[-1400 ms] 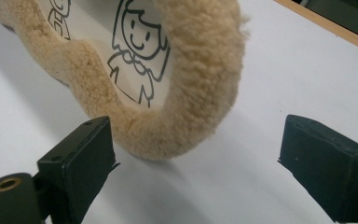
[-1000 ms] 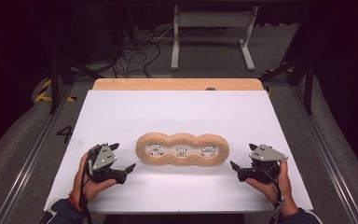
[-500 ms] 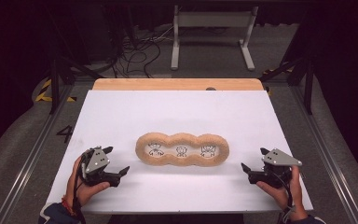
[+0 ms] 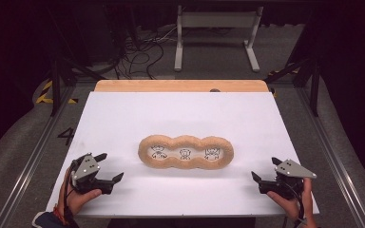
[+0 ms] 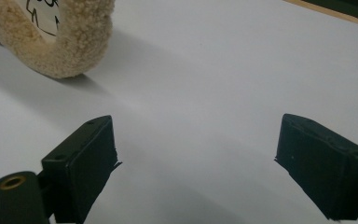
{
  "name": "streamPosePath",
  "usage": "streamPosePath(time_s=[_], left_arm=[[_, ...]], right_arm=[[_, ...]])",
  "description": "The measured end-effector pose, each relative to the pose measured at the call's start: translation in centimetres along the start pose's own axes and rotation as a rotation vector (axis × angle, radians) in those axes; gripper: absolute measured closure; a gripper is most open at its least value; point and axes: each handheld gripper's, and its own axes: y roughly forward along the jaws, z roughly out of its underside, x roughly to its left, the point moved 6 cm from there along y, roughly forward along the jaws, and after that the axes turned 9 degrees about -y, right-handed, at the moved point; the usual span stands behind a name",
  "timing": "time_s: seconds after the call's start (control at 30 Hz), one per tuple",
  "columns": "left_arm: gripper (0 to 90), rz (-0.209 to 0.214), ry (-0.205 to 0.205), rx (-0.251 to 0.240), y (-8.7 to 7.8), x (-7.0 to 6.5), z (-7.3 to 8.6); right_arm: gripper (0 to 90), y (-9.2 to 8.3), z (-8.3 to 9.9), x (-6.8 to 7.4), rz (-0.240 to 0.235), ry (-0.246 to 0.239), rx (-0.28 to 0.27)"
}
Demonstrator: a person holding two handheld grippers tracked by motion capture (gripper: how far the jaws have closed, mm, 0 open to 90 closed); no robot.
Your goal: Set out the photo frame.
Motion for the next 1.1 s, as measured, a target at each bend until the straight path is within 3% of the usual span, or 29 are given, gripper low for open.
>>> streamPosePath(time_s=[0.17,0.4,1.1], left_arm=[[10.2,-0.008,-0.018,-0.024,-0.62,0.18,0.05],[9.8,-0.016,-0.02,-0.01,-0.39,0.28,0.3],[9.8,-0.037,0.007,0.003,0.01,0.11,0.21]], right_arm=[[11.5,0.34,0.31,0.26,-0.012,-0.012,0.013],[12.0,0.72,0.28,0.36,0.011,-0.057,0.042],[12.9,0.48,0.2,0.27,0.028,-0.062,0.036]])
